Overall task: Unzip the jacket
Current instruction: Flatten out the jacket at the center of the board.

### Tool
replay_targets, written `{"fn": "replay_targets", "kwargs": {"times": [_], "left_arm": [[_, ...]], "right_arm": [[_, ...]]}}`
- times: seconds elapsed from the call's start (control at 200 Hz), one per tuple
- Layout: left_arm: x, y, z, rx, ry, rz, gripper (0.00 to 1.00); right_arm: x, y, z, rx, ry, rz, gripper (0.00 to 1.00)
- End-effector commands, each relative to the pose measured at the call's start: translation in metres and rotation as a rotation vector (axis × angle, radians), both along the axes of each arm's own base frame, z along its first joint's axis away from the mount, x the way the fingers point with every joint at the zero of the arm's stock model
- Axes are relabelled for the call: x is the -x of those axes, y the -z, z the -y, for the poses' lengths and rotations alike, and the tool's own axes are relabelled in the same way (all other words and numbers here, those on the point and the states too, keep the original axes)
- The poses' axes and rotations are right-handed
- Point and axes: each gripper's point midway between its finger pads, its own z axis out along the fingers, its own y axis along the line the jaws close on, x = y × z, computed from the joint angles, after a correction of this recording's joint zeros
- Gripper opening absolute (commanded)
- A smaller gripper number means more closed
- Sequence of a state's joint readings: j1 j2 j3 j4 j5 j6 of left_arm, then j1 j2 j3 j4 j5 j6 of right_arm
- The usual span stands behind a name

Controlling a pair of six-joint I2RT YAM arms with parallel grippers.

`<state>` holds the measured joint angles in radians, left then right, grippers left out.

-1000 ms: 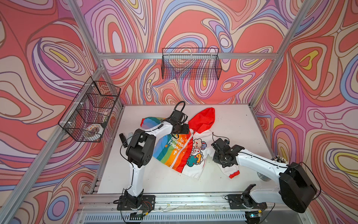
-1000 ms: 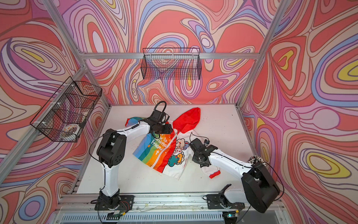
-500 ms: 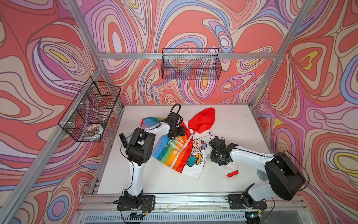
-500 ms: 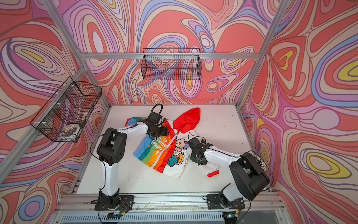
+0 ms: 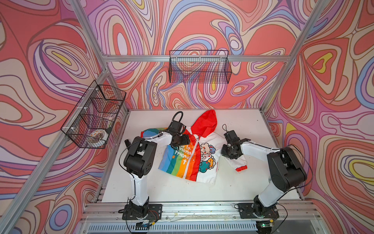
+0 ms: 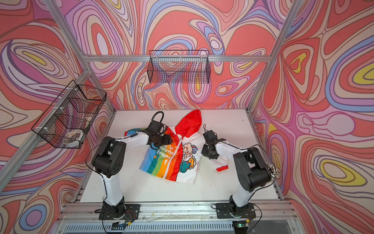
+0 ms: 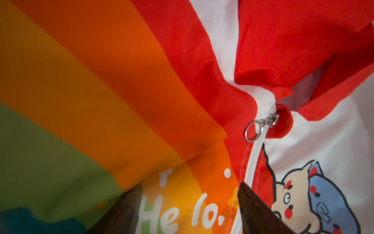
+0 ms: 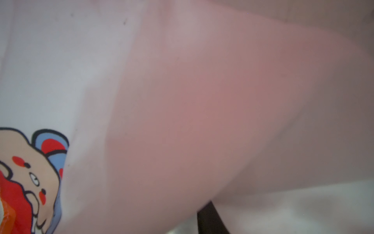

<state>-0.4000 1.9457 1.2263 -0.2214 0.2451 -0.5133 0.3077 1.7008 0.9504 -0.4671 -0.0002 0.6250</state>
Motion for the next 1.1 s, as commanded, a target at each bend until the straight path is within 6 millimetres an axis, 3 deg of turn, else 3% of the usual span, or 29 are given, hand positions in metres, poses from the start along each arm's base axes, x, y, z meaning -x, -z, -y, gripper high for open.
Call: {"fn": "replay_targets", "kwargs": {"times": [0.0,0.105,0.205,0.335,0.416,0.541,0.706,0.866,1.092], "left_arm": [[0.041,0.033,-0.025,-0.07,-0.059,-0.152,0.75],[0.049,0.022,-0.021,-0.022,-0.046,-0.139,0.76],[0.042,-0.005,-0.012,0.021,-0.02,-0.08,0.78],[0.024,-0.063,0.0,0.035,0.017,0.065,0.79],[0.016,-0.094,0.011,0.017,0.073,0.157,0.8],[0.01,-0.11,0.035,0.024,0.174,0.245,0.81],[0.017,-0.102,0.076,0.06,0.279,0.235,0.81],[0.017,-0.096,0.112,0.077,0.338,0.254,0.8],[0.014,-0.077,0.122,0.062,0.355,0.225,0.79]], "right_arm": [[0.007,0.029,0.023,0.063,-0.038,-0.098,0.28],[-0.012,0.01,0.001,-0.007,-0.173,-0.023,0.19],[-0.023,-0.038,-0.006,-0.031,-0.235,0.132,0.22],[-0.024,-0.086,0.029,0.126,-0.141,0.27,0.27],[-0.015,-0.1,0.059,0.216,-0.011,0.296,0.32],[0.007,-0.096,0.097,0.228,0.191,0.238,0.33],[0.036,-0.062,0.117,0.156,0.344,0.127,0.36],[0.051,-0.04,0.113,0.088,0.379,0.086,0.42],[0.053,-0.023,0.111,0.071,0.377,0.053,0.43]]}}
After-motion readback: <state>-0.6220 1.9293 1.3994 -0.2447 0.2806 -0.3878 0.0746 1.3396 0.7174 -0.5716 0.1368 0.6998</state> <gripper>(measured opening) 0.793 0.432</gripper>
